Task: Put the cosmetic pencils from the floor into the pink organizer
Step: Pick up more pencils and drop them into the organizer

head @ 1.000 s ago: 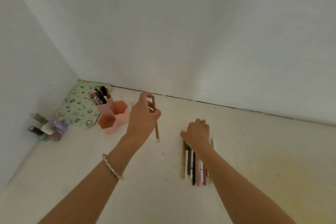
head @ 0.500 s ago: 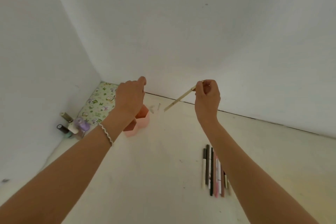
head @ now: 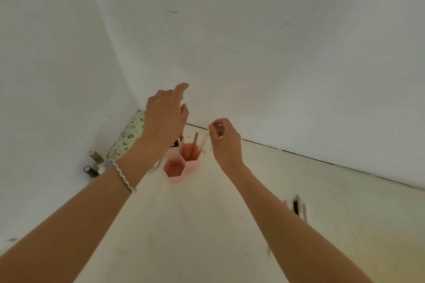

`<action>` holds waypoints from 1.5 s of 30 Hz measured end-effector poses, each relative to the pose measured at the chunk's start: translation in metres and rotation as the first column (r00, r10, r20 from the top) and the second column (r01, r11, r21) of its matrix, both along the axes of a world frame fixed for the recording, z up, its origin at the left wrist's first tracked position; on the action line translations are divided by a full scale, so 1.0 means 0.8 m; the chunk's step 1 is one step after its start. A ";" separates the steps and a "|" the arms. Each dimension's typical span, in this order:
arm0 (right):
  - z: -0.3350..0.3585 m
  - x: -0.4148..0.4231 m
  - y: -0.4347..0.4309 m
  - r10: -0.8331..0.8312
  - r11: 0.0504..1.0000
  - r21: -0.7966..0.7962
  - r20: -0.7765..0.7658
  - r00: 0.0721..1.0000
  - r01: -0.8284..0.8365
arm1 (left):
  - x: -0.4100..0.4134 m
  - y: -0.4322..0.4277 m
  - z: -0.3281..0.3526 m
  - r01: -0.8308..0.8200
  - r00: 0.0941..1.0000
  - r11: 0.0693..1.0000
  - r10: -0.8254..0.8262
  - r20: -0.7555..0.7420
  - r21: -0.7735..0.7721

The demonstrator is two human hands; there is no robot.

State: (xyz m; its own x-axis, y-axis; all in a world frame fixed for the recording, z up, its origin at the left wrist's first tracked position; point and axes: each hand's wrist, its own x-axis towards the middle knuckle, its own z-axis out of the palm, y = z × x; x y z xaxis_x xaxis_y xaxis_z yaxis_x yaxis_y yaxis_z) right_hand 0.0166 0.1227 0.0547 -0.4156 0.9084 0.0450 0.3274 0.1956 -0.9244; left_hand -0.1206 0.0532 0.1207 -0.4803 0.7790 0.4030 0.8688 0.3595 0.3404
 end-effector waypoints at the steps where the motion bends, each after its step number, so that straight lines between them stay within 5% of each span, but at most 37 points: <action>1: -0.005 -0.002 -0.003 0.036 0.999 -0.018 0.035 0.999 -0.035 | 0.005 -0.001 0.002 0.003 0.999 1.000 -0.003 0.034 0.009; 6: -0.002 0.023 0.013 -0.047 0.998 0.042 0.032 0.998 0.046 | 0.064 -0.001 -0.020 -0.024 0.975 0.999 0.028 0.220 -0.024; 12: 0.006 0.109 0.049 -0.191 0.981 -0.006 0.018 0.981 0.192 | 0.205 0.017 -0.119 0.257 0.880 0.839 0.001 0.474 -0.479; 18: -0.002 0.205 0.058 -0.251 0.965 -0.067 0.048 0.967 0.254 | 0.313 0.030 -0.177 0.323 0.894 0.706 -0.008 0.448 -0.630; 27: -0.028 0.274 0.060 -0.283 0.952 -0.081 0.142 0.949 0.296 | 0.328 0.037 -0.193 0.222 0.897 0.801 0.056 0.439 -0.555; 30: -0.044 0.280 0.059 -0.190 0.976 -0.038 0.319 0.928 0.213 | 0.300 0.043 -0.174 0.177 0.870 0.892 0.056 0.490 -0.416; 34: -0.074 0.269 0.053 0.028 0.998 -0.063 0.669 0.743 0.020 | 0.257 0.054 -0.139 0.103 0.855 0.964 0.040 0.517 -0.245; 38: -0.099 0.256 0.045 0.059 0.988 0.015 0.880 0.471 -0.152 | 0.234 0.050 -0.122 0.100 0.855 0.980 0.004 0.518 -0.173; 45: -0.111 0.240 0.039 0.049 0.984 0.046 0.861 0.506 -0.175 | 0.214 0.032 -0.125 0.093 0.838 0.984 0.006 0.546 -0.155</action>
